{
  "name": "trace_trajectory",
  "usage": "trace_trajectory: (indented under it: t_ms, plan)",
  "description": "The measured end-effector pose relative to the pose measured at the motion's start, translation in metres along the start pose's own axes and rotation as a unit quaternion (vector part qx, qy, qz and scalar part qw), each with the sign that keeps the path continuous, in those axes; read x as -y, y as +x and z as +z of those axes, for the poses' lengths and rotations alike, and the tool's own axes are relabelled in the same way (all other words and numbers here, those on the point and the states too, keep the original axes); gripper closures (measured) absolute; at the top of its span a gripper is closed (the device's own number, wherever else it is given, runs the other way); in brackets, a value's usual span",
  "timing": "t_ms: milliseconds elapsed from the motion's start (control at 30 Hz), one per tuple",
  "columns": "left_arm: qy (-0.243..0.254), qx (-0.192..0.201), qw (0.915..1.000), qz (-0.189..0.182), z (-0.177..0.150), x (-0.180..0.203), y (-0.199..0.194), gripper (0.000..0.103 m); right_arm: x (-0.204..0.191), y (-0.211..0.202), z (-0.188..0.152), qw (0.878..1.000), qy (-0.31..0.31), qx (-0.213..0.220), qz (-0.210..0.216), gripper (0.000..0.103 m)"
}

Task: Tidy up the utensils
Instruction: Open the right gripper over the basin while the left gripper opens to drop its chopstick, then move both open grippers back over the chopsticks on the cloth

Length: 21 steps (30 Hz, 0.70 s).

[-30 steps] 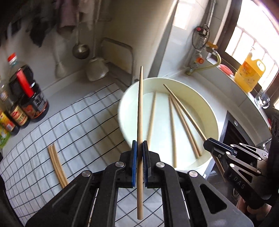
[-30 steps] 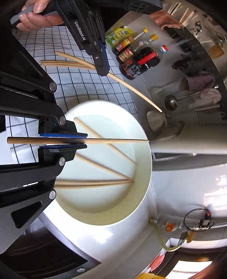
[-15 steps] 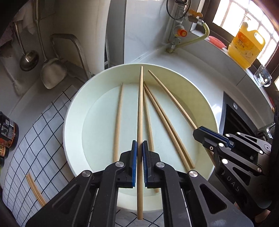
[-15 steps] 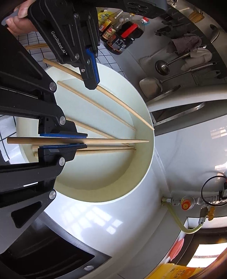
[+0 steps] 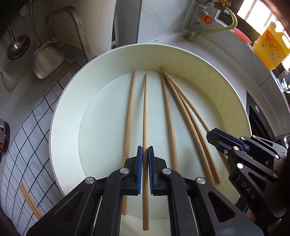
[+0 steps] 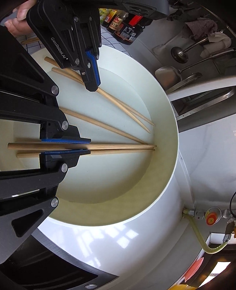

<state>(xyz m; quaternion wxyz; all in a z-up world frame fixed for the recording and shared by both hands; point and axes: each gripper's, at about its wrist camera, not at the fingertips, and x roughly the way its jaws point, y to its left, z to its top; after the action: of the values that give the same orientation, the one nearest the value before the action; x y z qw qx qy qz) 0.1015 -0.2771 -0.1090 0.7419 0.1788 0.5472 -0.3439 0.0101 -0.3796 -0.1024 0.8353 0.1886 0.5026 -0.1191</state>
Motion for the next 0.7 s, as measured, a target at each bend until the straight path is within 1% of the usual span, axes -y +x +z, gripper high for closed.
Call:
trace_trajectory:
  t_ms: [100,167,200,233,267,300,333,367,400,533,700]
  plan:
    - [0.001,0.000,1.0000,0.005,0.001,0.001,0.000,0.096,0.000,0.002,0.000,1.000,-0.001,-0.006,0.000,0.096]
    - [-0.005,0.003,0.9998,0.017,0.002,0.000,-0.002,0.094,0.000,0.002,0.001,1.000,-0.001,-0.005,-0.003,0.096]
    - [-0.008,0.006,0.9997,0.020,0.003,0.000,-0.004,0.090,0.001,0.000,0.001,1.000,0.000,-0.002,-0.005,0.091]
    - [-0.010,0.009,0.9997,0.021,0.004,-0.001,-0.006,0.086,0.001,-0.003,0.002,1.000,0.000,0.004,-0.006,0.090]
    - [-0.013,0.013,0.9996,0.022,0.004,-0.002,-0.009,0.078,0.002,-0.005,0.002,1.000,0.001,0.008,-0.008,0.088]
    - [-0.016,0.016,0.9994,0.025,0.005,-0.003,-0.012,0.066,0.003,-0.008,0.002,1.000,0.002,0.010,-0.010,0.088]
    - [-0.019,0.022,0.9992,0.027,0.005,-0.005,-0.016,0.060,0.004,-0.010,0.003,1.000,0.003,0.012,-0.009,0.088]
    - [-0.023,0.029,0.9989,0.028,0.005,-0.006,-0.020,0.050,0.004,-0.012,0.003,1.000,0.004,0.015,-0.009,0.088]
    - [-0.026,0.034,0.9987,0.029,0.005,-0.008,-0.024,0.045,0.005,-0.014,0.003,1.000,0.004,0.016,-0.009,0.088]
    - [-0.036,0.045,0.9978,0.033,0.001,-0.013,-0.036,0.042,0.002,-0.022,0.002,1.000,0.002,0.021,-0.007,0.088]
    - [-0.045,0.055,0.9968,0.037,-0.006,-0.020,-0.051,0.038,-0.003,-0.031,-0.003,1.000,0.001,0.027,0.001,0.083]
